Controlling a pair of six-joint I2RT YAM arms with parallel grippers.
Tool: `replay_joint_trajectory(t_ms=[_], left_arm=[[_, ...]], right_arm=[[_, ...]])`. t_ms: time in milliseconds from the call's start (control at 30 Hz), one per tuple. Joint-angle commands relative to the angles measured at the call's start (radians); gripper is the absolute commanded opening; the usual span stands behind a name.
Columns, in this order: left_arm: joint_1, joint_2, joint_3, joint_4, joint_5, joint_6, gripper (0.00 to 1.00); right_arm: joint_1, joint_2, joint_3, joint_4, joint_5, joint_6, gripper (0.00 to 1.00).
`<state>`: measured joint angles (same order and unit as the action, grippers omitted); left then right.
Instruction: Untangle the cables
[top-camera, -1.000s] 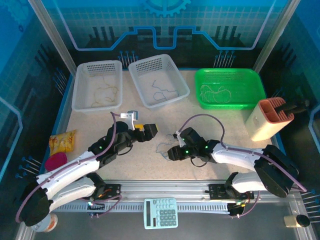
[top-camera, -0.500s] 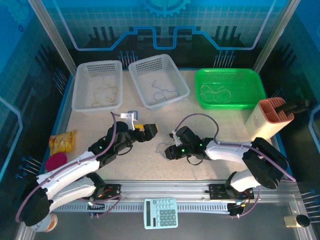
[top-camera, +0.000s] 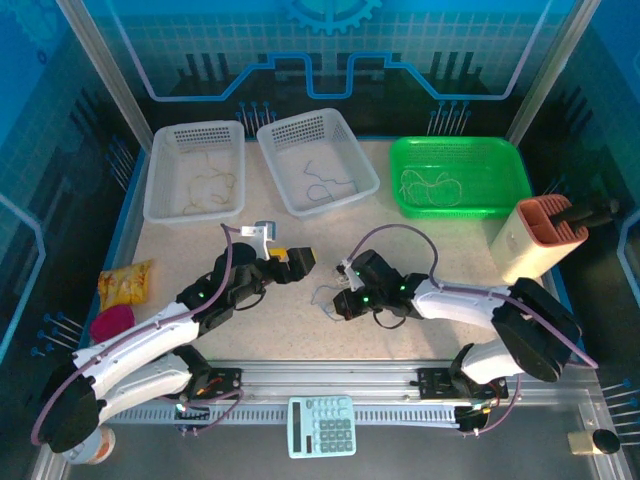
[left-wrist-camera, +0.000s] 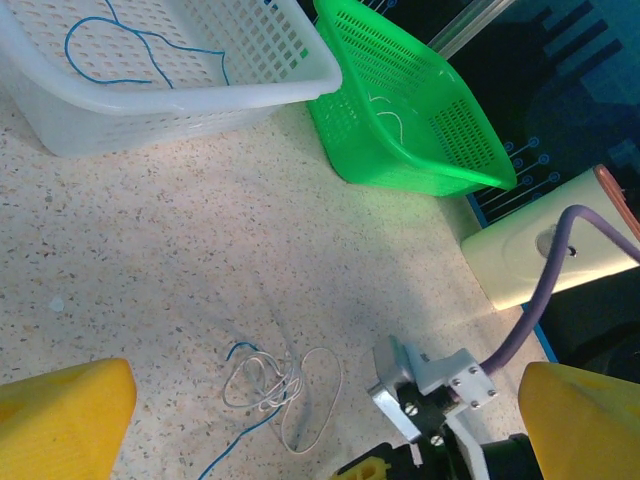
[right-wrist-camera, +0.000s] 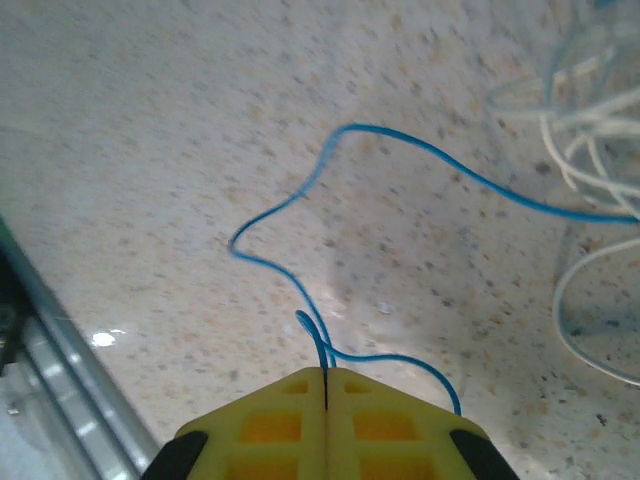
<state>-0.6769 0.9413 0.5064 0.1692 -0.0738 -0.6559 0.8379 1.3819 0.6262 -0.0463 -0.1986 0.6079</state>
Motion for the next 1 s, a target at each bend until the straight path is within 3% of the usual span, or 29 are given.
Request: replay_joint_trajectory(t_ms=[0,400,733,967], left_arm=[[0.004,-0.019,0.023,0.012,0.019,0.017,0.99],[0.005,-0.056,0.050,0.120,0.224,0.136,0.99],[0.004,-0.127,0.100,0.110,0.327,0.203,0.99],[0.004,-0.063,0.173,0.079,0.363,0.253,0.97]], right_arm=[[0.012,-0.111,0.096,-0.093,-0.022,-0.040,0.00],[-0.026,-0.300,0.382,-0.312,0.030,-0.112,0.00],[-0.104,-0.292,0.574,-0.357,-0.013,-0.146,0.00],[-0.117,-0.271,0.643,-0.352,-0.045,-0.143,0.00]])
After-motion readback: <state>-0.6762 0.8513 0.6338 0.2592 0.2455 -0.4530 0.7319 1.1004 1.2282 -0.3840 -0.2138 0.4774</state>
